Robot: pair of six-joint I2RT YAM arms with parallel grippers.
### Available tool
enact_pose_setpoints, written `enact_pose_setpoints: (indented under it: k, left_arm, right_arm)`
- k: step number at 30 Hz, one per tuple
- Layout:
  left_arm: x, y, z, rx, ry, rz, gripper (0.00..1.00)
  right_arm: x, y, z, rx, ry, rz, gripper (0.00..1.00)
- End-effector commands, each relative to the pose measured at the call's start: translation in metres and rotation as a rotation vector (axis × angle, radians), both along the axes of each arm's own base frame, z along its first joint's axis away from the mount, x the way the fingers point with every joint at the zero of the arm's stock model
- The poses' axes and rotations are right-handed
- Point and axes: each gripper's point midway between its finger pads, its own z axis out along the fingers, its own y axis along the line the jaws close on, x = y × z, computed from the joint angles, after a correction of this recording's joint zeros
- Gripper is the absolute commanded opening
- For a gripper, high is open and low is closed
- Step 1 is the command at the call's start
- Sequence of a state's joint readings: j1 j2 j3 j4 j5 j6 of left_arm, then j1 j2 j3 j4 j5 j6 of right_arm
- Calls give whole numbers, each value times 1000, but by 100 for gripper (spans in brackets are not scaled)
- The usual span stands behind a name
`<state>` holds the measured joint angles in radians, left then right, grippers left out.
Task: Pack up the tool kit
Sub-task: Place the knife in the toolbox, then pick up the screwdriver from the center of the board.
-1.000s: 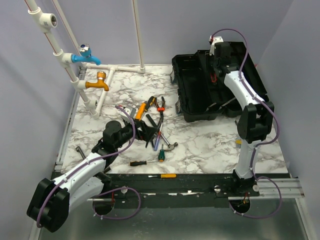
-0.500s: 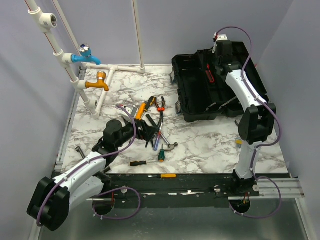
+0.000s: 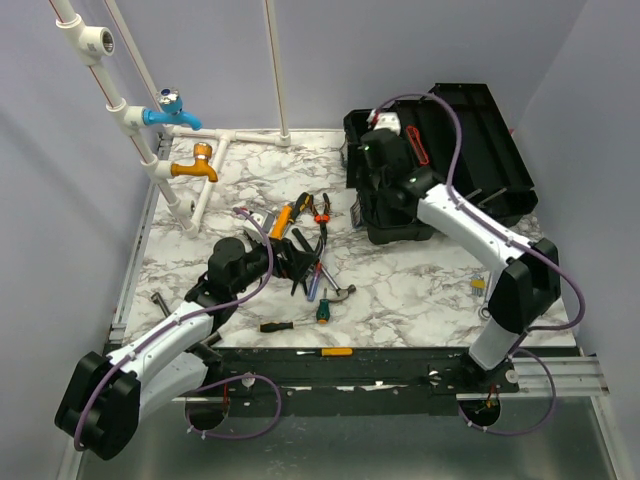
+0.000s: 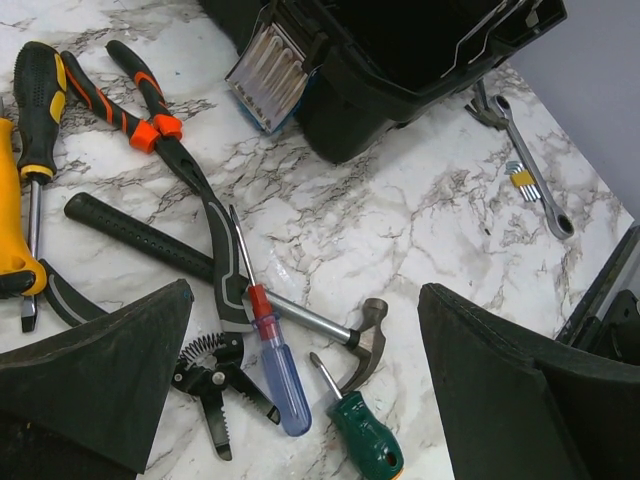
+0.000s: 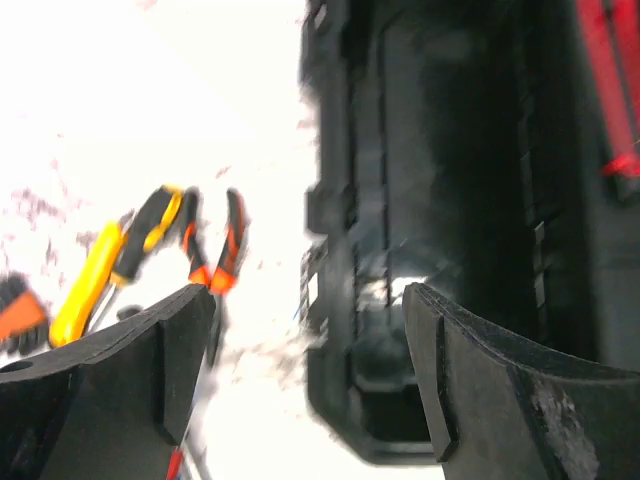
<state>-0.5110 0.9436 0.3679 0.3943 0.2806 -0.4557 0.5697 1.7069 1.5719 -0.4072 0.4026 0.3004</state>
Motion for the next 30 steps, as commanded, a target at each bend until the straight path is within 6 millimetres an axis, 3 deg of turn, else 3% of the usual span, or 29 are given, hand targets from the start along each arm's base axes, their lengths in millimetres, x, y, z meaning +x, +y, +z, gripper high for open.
enact_pose_setpoints:
  k: [1, 5, 10, 17, 23, 30]
  left_arm:
    - [1, -3, 13, -12, -25, -9, 98]
    - [4, 3, 10, 5, -18, 29, 98]
    - [14, 16, 2, 43, 22, 122, 98]
    - [29, 54, -13, 97, 97, 367, 98]
    - [30, 68, -10, 116, 86, 435, 99]
    - [27, 75, -6, 101, 51, 458, 99]
  right_arm:
    - [-48, 20, -18, -16, 27, -39, 84]
    - [-87, 38, -49, 25, 102, 42, 84]
    - [-127, 42, -92, 72, 238, 123, 83]
    - [-187, 84, -137, 149, 378, 510, 73]
    - [-198, 99, -159, 81, 396, 587, 64]
    - [-184, 100, -185, -138, 380, 557, 61]
